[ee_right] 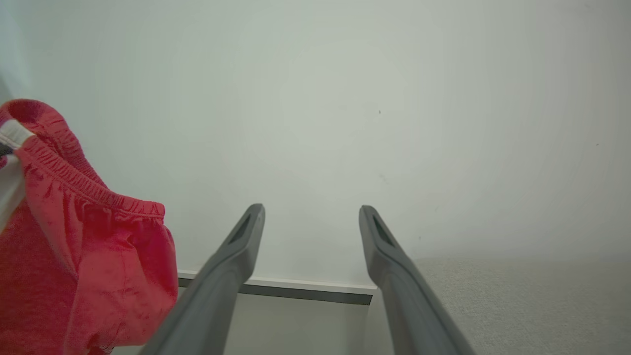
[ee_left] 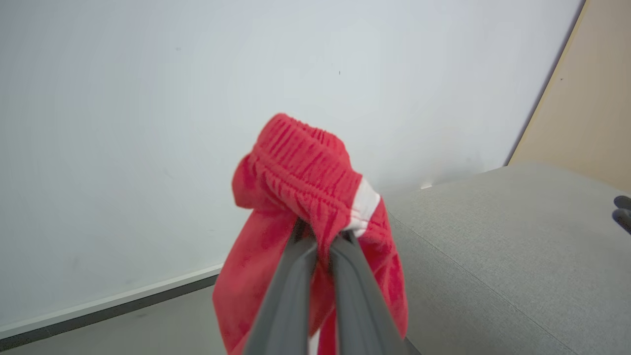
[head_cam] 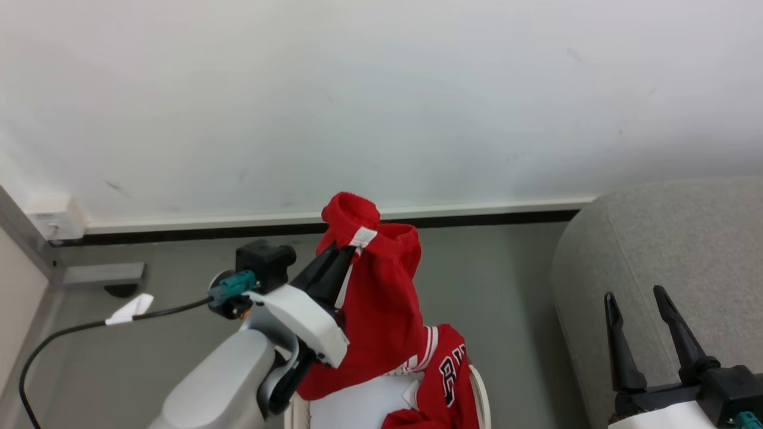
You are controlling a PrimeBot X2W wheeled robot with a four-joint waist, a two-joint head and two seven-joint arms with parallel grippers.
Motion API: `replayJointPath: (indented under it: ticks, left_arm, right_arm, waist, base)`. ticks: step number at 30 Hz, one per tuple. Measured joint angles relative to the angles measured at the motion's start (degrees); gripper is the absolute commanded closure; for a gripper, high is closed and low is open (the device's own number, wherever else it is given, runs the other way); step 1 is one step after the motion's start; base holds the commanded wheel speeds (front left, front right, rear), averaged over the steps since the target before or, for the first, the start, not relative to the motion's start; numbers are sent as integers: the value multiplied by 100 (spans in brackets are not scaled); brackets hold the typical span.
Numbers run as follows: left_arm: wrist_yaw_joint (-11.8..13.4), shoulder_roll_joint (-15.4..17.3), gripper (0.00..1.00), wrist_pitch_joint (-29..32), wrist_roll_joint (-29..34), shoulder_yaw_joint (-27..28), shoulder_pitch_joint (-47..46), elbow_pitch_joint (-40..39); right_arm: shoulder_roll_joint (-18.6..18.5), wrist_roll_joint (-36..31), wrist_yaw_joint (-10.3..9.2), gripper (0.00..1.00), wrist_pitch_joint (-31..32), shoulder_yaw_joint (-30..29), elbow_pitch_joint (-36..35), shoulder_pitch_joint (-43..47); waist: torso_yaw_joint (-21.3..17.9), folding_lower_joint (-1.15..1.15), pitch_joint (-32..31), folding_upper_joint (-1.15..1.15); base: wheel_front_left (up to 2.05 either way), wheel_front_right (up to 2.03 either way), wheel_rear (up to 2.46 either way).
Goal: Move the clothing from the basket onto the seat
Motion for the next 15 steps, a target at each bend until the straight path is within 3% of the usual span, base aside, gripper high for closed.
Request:
replayJointPath:
  ticks: [15]
  left_arm:
    - [453,192,100,568,-190,314,-353,-1471]
  right_arm:
    - [0,138,0,0,0,322,20,205]
  waist:
    - [177,1,-309,0]
  base:
    - [0,0,0]
